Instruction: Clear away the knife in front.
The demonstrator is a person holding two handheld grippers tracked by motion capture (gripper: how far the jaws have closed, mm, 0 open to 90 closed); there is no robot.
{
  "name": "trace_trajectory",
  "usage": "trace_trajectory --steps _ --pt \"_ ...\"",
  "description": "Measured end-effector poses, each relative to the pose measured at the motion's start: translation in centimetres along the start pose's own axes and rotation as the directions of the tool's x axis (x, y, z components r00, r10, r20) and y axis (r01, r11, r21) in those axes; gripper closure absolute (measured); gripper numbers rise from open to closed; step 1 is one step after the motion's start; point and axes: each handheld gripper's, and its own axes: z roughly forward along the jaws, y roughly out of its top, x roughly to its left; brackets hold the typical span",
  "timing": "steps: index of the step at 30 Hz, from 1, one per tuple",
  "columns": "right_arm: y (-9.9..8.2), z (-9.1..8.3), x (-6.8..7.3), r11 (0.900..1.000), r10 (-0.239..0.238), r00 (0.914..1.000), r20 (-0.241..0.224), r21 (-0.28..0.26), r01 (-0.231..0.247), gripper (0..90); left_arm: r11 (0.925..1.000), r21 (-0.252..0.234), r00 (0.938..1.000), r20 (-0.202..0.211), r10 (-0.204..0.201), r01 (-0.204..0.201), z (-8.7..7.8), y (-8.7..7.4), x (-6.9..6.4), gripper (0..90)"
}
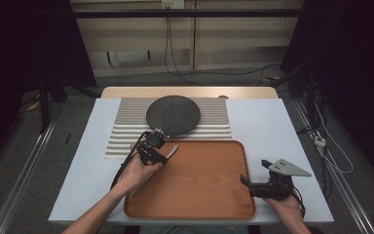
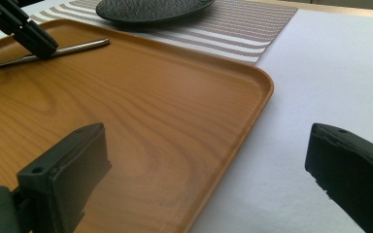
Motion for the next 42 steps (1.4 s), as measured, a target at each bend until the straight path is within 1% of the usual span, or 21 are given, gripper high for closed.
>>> trace_trajectory --steps 3,5,12,16,19,20,22,23,25,27,30,31,32,33,34,35,37,38,39,41,42 --pt "0.0 0.0 0.0 1.0 0.004 1.0 0.002 -0.001 -0.004 1.5 0.9999 -0.017 1.0 -0.005 -0.005 0.005 0.1 -0.2 -0.1 79.8" --pt "0.0 -0.1 0.0 1.0 0.002 1.0 0.003 -0.003 -0.002 1.6 0.9998 -0.018 0.9999 -0.016 0.004 -0.004 0.0 -0.4 -0.3 79.8" --pt "-0.1 -0.1 0.0 0.9999 0.013 0.9999 0.0 0.0 -0.013 1.6 0.9993 -0.038 1.0 -0.008 -0.005 0.004 -0.2 -1.4 -0.4 79.6" --pt "-0.1 0.0 -0.1 0.9999 0.011 0.9999 0.002 0.004 -0.011 1.6 0.9987 -0.05 0.9997 -0.019 0.012 -0.013 -0.4 -1.8 -0.5 79.4" --pt "-0.2 -0.1 -0.1 1.0 0.008 1.0 -0.002 0.0 -0.008 1.6 0.997 -0.076 0.9999 -0.005 0.012 -0.013 -0.4 -2.3 -0.4 79.2" --pt "-0.2 -0.1 -0.1 1.0 0.008 1.0 -0.003 0.0 -0.008 1.6 0.997 -0.076 0.9998 0.009 0.016 -0.016 -0.5 -2.3 -0.3 78.6" --pt "-0.2 -0.2 -0.2 0.9999 0.011 0.9999 -0.004 -0.001 -0.011 1.6 0.9953 -0.096 0.9992 0.039 0.012 -0.008 -0.4 -2.5 -0.2 72.4" --pt "-0.2 -0.2 -0.2 0.9999 0.013 0.9999 -0.006 0.0 -0.013 1.6 0.9948 -0.1 0.9989 0.044 0.019 -0.014 -0.4 -2.5 -0.1 69.4" --pt "-0.2 -0.2 -0.3 1.0 0.009 0.9999 -0.007 -0.001 -0.009 1.6 0.992 -0.123 0.9991 0.028 0.031 -0.027 -0.5 -2.6 0.0 61.2" --pt "-0.2 -0.1 -0.3 1.0 0.008 0.9999 -0.007 -0.001 -0.008 1.6 0.9881 -0.149 0.9989 0.022 0.041 -0.037 -0.6 -2.5 0.2 48.2" --pt "-0.2 -0.1 -0.3 1.0 0.009 0.9999 -0.007 0.0 -0.009 1.7 0.981 -0.185 0.9982 -0.003 0.06 -0.06 -0.7 -2.4 0.3 28.0" --pt "-0.2 -0.1 -0.3 1.0 0.009 0.9999 -0.007 0.0 -0.009 1.6 0.98 -0.192 0.9986 -0.008 0.053 -0.054 -0.7 -2.4 0.3 23.1" --pt "-0.2 -0.1 -0.3 1.0 0.007 1.0 -0.005 0.001 -0.007 1.6 0.9783 -0.203 0.999 -0.002 0.044 -0.043 -0.6 -2.4 0.3 19.4" --pt "-0.2 -0.1 -0.3 1.0 0.006 1.0 -0.003 0.001 -0.006 1.7 0.979 -0.2 0.9992 0.004 0.041 -0.04 -0.6 -2.3 0.3 16.6" --pt "-0.1 -0.1 -0.3 1.0 0.006 1.0 -0.003 0.0 -0.006 1.7 0.9797 -0.195 0.999 -0.005 0.044 -0.044 -0.6 -2.4 0.2 14.8" --pt "-0.1 -0.1 -0.2 1.0 0.008 1.0 -0.002 -0.002 -0.008 1.7 0.979 -0.195 0.9982 -0.003 0.06 -0.059 -0.6 -2.4 0.0 13.7" --pt "-0.1 -0.1 -0.1 1.0 0.005 1.0 0.0 0.001 -0.005 1.8 0.9738 -0.211 0.9965 -0.012 0.082 -0.083 -0.8 -2.6 -0.3 12.7" --pt "-0.1 -0.1 0.0 1.0 0.003 1.0 -0.002 0.001 -0.003 1.8 0.9677 -0.234 0.9951 0.009 0.098 -0.093 -0.9 -2.8 -0.4 13.0" --pt "0.0 -0.1 0.0 1.0 0.001 1.0 -0.003 0.001 -0.001 1.8 0.9636 -0.247 0.9937 0.018 0.111 -0.103 -1.1 -2.8 -0.5 14.5" --pt "0.0 0.0 0.1 1.0 0.001 1.0 -0.004 0.002 -0.001 1.8 0.953 -0.275 0.9889 0.037 0.144 -0.128 -1.4 -3.0 -0.8 28.0" --pt "0.0 0.0 0.1 1.0 0.0 1.0 -0.003 0.003 0.0 1.8 0.9426 -0.304 0.9874 0.03 0.156 -0.139 -1.5 -3.1 -1.0 35.4"
